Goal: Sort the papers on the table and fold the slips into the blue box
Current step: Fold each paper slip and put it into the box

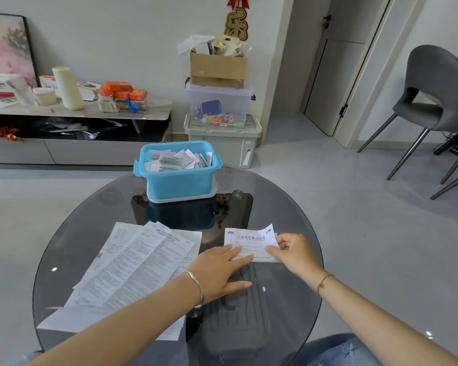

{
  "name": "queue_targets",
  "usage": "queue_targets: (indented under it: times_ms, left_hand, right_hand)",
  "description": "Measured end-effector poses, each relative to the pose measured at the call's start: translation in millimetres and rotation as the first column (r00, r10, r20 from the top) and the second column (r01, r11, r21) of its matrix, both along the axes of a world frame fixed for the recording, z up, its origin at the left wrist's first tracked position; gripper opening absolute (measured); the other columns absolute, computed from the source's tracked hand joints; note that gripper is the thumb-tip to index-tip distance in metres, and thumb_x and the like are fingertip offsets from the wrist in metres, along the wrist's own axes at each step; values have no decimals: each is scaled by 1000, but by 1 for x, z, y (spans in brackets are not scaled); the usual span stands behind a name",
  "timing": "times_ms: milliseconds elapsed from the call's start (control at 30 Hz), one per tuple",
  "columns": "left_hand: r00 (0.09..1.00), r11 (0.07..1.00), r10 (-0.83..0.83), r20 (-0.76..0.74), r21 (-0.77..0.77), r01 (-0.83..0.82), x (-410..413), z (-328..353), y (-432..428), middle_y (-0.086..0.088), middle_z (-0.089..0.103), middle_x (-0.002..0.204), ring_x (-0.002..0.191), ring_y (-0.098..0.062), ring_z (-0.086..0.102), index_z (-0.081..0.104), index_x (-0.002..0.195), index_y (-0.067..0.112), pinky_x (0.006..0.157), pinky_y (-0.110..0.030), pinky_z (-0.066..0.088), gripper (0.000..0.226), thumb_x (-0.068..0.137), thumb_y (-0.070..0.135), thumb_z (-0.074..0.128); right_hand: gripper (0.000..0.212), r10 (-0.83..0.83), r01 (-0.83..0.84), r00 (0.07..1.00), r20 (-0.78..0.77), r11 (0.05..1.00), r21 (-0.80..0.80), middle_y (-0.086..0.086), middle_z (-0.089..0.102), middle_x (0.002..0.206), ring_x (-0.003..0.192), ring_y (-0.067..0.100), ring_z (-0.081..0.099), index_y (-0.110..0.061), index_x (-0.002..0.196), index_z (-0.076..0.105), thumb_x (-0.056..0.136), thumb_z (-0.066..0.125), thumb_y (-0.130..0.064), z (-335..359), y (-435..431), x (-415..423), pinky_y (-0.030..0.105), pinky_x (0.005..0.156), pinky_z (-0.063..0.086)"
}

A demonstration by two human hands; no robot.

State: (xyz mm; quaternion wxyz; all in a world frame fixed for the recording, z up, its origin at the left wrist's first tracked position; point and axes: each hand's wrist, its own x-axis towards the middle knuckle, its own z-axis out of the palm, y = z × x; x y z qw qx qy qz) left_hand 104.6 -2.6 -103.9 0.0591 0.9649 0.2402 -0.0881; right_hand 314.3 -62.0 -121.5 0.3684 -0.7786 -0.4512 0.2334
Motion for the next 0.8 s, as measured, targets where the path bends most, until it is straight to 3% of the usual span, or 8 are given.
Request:
queue_targets:
  times_ms: [200,300,367,433,467,567,700,800]
  left_hand:
    - [997,999,-30,-65,16,32,0,0,3,3,3,161,148,-22,5,2,151,38,119,-37,12,67,93,65,22]
    - [997,999,-38,-66,18,39,0,2,2,3,6,161,148,-23,8,6,151,39,119,-38,13,67,92,66,23]
    - [997,999,-41,-66,19,42,-1,4,2,2,6,161,147,-23,9,6,151,39,118,-38,13,67,92,67,23]
    - [997,999,-44,-65,18,45,-2,4,3,2,6,161,147,-24,9,5,151,38,118,-38,12,71,89,69,19]
    - [996,998,-51,-67,20,52,-2,3,3,1,7,161,147,-23,9,5,151,38,118,-37,12,75,85,72,14]
    - [996,997,-68,-59,28,70,-1,3,2,1,7,161,147,-23,10,5,151,39,118,-36,12,91,68,77,-2]
    - [997,998,-51,-57,20,52,0,2,3,1,7,161,147,-23,10,6,151,39,118,-37,11,80,79,76,7]
    - [997,998,-53,-47,21,54,-1,0,3,1,7,161,147,-23,10,5,151,40,119,-37,12,88,72,78,1]
  right_hand:
    - [6,-11,11,999,53,1000,-12,-3,69,72,63,15,60,-14,79,68,78,73,-16,-1,-1,-3,27,59,46]
    - [24,-14,-9,966,258,996,87,-7,59,88,73,11,53,-18,95,56,79,73,-19,2,-10,-7,21,58,39]
    - [30,18,-151,838,546,968,201,-7,55,103,85,10,51,-19,105,59,79,73,-18,3,-15,-5,20,70,40]
    - [16,80,-352,696,713,904,243,-7,62,105,91,14,57,-21,99,68,83,67,-20,4,-20,-6,25,79,44]
    - [11,131,-437,646,752,871,224,-9,66,99,89,13,59,-22,92,71,86,61,-23,3,-23,-7,25,80,45]
    - [29,257,-546,527,810,833,91,-14,70,87,79,7,62,-24,87,73,91,46,-32,-2,-28,-12,23,75,50]
    - [34,273,-556,478,835,830,48,-11,68,84,73,10,62,-22,90,73,92,41,-32,-8,-30,-17,25,67,52]
    - [36,263,-562,415,871,827,18,-10,66,87,74,11,62,-23,93,73,93,40,-37,-10,-32,-15,25,68,50]
